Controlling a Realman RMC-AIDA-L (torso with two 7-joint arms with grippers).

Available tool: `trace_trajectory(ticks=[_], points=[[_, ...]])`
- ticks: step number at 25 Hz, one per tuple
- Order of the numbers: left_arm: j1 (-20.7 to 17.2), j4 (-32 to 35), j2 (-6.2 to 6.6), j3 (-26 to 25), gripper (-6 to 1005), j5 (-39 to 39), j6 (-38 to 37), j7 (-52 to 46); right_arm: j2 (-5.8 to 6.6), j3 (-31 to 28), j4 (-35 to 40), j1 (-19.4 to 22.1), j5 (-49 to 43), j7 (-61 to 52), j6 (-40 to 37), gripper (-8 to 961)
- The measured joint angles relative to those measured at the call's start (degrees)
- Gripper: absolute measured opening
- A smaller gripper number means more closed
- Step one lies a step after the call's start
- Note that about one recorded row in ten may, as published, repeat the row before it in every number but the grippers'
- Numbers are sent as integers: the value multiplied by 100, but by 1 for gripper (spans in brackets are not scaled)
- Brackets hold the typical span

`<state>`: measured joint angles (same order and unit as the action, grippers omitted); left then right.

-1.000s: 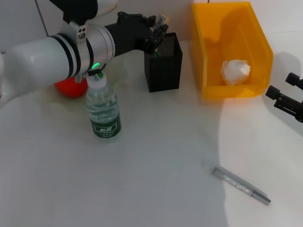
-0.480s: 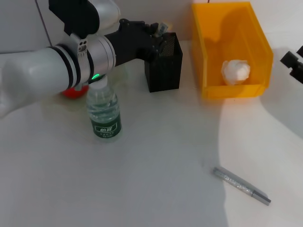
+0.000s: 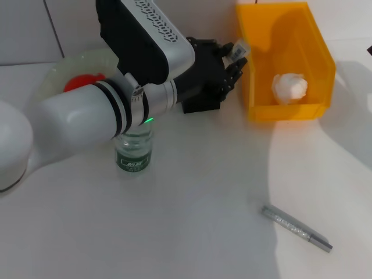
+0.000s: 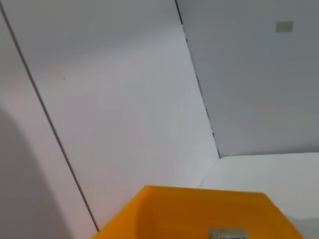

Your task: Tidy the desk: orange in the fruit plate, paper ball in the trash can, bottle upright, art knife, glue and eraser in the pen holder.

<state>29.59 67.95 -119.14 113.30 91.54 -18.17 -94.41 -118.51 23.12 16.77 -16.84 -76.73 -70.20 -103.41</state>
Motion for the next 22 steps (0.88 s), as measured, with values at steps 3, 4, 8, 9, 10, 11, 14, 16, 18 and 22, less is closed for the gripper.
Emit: trace_trajectory(ticks=[3,4,8,9,10,11,14,16,18,22], points=[[65,4,4,126,275,63,79,6,-81,-103,-322,4,33,294,-316,817],[65,4,4,126,275,63,79,6,-81,-103,-322,4,33,294,-316,817],[187,-210,3,145,275,287,238,81,-93,-88,-1006,-127,47,1094,-426,816],[187,-210,3,145,275,287,238,81,-93,-88,-1006,-127,47,1094,-426,816],[187,-210,3,145,275,287,238,81,-101,-94,-1389,-208,47,1711,-421,816],[187,-210,3,145,275,287,238,81,-102,-113,-1554,-253,48,1924,-387,816],[125,-164,5,261,276,524,390,84,-100,-137,-1735,-341,51,2083,-285,816],[125,-164,5,261,276,524,390,84,-101,-145,-1782,-394,54,2095,-205,816],[114,-46,7,313,276,615,377,87,-111,-202,-1803,-407,66,2124,-184,816],[-100,334,2,493,276,629,403,89,-112,-219,-1822,-408,70,2133,-164,815]])
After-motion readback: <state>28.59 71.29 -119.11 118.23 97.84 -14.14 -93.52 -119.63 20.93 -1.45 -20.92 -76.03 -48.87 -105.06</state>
